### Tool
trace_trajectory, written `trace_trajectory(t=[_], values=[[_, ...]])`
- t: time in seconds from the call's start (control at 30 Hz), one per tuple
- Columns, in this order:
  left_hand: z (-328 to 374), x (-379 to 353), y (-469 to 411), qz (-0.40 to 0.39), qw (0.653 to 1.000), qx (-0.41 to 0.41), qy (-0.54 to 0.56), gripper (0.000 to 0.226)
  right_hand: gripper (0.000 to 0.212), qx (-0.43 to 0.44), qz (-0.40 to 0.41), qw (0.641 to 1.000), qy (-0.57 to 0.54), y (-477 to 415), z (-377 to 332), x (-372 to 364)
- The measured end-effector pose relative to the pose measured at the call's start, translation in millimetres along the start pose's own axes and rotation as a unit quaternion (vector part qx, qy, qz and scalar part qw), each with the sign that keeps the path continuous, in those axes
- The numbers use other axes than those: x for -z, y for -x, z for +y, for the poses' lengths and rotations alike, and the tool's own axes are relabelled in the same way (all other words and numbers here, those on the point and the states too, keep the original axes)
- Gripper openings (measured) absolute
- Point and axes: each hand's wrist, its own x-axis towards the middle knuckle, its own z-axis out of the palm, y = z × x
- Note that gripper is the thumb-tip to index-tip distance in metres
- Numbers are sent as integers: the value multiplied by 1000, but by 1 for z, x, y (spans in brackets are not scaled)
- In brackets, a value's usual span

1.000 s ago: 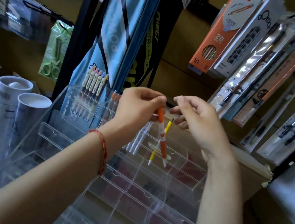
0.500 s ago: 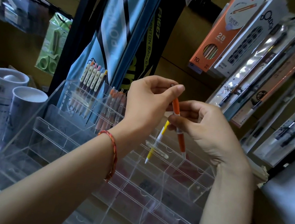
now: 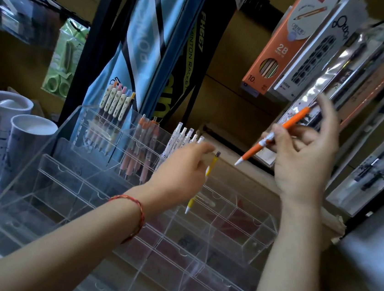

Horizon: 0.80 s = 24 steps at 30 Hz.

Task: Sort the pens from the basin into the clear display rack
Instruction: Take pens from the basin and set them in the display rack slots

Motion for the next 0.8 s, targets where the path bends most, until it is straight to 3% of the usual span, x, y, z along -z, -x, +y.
trace_trajectory(t=[0.07, 0.17, 0.3, 0.43, 0.57, 0.8], values=[[-7, -3, 1, -39, 995, -26, -90, 51, 55, 5, 16, 999, 33, 2, 10, -13], [-10, -4, 2, -56, 979, -40, -189, 55, 44, -73, -106, 992, -2, 14, 30, -30], [-10, -2, 3, -62, 968, -47, -237, 56, 17, -109, -181, 977, 5, 19, 42, -36], [-12, -3, 3, -62, 967, -41, -245, 60, 6, -127, -210, 969, 24, 16, 43, -34], [-12, -4, 3, -59, 965, -45, -253, 61, 12, -138, -206, 968, 25, 17, 44, -31], [-19, -4, 2, -56, 963, -67, -255, 63, 14, -165, -275, 945, 57, 16, 44, -32]])
